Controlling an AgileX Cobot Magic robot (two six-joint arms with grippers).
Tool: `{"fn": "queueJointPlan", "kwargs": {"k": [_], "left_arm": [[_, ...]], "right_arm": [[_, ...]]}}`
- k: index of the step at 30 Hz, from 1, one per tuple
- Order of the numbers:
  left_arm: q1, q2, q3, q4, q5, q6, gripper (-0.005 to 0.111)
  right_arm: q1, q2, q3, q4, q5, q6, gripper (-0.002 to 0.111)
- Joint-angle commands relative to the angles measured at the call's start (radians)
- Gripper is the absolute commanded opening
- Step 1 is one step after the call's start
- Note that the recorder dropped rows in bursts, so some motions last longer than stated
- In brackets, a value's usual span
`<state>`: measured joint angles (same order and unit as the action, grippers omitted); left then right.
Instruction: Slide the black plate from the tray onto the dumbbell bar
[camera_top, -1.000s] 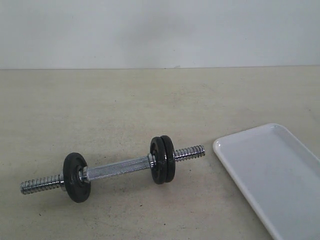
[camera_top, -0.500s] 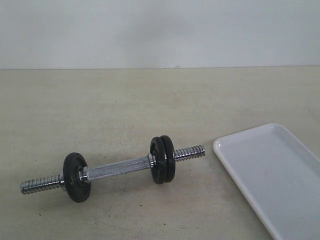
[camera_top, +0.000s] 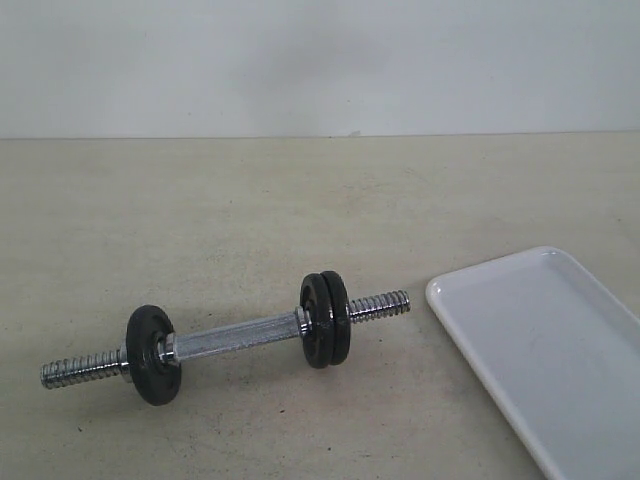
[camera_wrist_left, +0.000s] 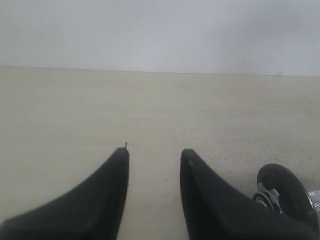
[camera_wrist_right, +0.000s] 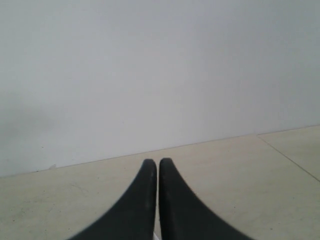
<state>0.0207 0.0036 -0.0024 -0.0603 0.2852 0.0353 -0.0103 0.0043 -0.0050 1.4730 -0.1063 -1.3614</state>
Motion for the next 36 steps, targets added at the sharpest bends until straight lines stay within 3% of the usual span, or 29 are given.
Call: {"fn": "queueJointPlan", "kwargs": {"k": [1,36], "left_arm": [[0.003,-0.004,0.002,-0.009,0.002,0.004,0.033],[0.003,-0.004,0.002,-0.007,0.002,0.004,0.033]], "right_arm": [[-0.003,-0.004,0.005,-0.001,-0.001,-0.007,0.0],[-0.003,-0.004,0.005,-0.001,-0.044,-0.007,0.0]]}}
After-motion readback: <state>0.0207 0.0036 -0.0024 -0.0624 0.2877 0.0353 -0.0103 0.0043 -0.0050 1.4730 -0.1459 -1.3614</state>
